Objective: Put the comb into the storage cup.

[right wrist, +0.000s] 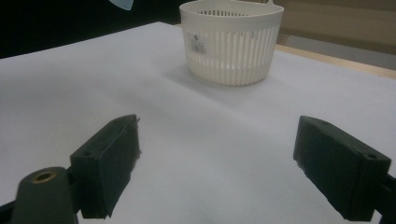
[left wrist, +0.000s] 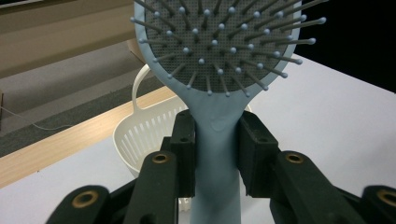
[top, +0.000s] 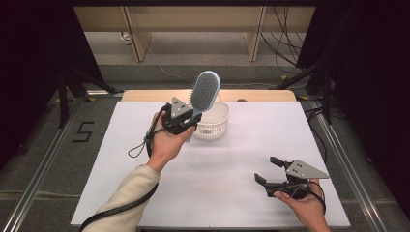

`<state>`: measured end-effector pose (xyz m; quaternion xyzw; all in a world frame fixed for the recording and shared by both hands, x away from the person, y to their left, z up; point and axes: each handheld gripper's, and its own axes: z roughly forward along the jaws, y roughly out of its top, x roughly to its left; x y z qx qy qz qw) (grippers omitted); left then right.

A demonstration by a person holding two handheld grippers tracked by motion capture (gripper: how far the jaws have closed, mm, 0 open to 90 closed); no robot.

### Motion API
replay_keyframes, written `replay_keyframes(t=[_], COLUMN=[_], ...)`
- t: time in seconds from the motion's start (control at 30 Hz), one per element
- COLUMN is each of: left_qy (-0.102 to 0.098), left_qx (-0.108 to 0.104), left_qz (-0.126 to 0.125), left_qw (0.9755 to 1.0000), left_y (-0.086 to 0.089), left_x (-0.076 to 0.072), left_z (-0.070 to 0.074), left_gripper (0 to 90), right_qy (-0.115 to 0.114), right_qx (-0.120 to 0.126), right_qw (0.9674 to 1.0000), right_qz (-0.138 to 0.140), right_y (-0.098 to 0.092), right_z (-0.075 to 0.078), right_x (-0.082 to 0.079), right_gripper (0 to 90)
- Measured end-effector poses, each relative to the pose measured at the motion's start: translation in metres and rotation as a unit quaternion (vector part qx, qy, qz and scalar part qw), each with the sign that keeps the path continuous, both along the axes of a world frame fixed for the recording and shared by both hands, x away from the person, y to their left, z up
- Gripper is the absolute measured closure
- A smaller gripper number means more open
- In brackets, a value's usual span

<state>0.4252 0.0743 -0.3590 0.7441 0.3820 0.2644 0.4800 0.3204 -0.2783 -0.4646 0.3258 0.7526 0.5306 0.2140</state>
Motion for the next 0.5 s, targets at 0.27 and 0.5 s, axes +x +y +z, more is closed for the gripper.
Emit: replay_keyframes(t=[0.27, 0.5], left_qy=[0.0, 0.002], left_qx=[-0.004, -0.011], left_qz=[0.001, 0.001], left_qw=[1.0, 0.9999], left_y=[-0.0008, -0.0007], left_x=[0.002, 0.0026], left_z=[0.0013, 0.0008], left_gripper=[69.7, 69.7], right_qy=[0.001, 0.001], right_qx=[0.001, 0.001], right_qw=[1.0, 1.0], right_qz=[0.0, 0.0], right_y=[0.0001, 0.0001], right_z=[0.0001, 0.0002], right_x=[-0.0001, -0.0002], right_gripper=[15.2, 15.2])
